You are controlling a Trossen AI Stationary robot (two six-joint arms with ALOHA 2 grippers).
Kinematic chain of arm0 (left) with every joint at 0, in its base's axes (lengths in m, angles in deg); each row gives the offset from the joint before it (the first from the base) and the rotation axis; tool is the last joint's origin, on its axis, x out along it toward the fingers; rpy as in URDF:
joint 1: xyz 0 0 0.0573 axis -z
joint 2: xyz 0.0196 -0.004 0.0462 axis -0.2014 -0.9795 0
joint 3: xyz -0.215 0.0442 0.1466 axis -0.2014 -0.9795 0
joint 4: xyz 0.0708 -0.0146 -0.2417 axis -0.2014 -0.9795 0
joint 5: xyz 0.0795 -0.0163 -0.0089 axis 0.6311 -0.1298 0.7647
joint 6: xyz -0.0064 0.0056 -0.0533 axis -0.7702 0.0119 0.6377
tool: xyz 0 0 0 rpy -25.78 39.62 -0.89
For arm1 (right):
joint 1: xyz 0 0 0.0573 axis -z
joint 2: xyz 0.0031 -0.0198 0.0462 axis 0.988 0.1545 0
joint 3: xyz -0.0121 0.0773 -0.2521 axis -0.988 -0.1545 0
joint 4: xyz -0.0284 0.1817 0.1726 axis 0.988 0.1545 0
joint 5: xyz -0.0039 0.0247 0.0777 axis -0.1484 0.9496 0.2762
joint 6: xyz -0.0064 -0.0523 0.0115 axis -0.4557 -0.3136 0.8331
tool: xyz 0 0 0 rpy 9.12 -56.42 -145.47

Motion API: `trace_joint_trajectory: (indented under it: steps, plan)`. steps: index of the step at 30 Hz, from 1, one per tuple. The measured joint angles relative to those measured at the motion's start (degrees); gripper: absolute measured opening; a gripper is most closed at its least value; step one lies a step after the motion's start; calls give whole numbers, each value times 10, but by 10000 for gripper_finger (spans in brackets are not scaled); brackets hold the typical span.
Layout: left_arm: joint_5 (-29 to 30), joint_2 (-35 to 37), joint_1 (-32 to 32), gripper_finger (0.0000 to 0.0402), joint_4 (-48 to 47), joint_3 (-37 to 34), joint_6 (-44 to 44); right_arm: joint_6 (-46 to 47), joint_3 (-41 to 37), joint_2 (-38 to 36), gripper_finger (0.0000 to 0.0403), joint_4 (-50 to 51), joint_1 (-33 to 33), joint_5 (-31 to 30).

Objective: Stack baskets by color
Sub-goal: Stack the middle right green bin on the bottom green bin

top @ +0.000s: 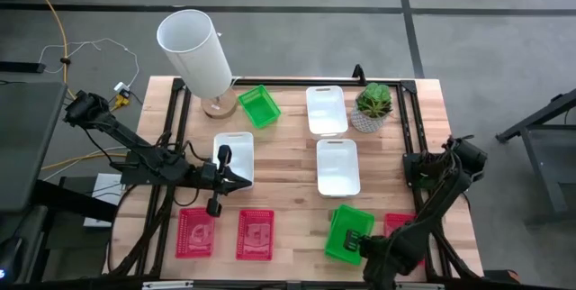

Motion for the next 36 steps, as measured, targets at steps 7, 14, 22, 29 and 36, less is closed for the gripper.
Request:
trace_joint_trajectory:
  steps: [7,14,22,29,36]
  plan:
    - [0,0,0,0,0,0,0,-6,-16,0,0,-33,23,34]
    - [0,0,0,0,0,0,0,-3,-10,-32,0,-39,25,14]
    - [0,0,0,0,-1,0,0,7,-9,-53,0,-58,25,0]
    - [0,0,0,0,-2,0,0,66,-13,-53,0,-72,19,9]
    - [0,0,0,0,-2,0,0,75,-13,-53,0,-82,3,5]
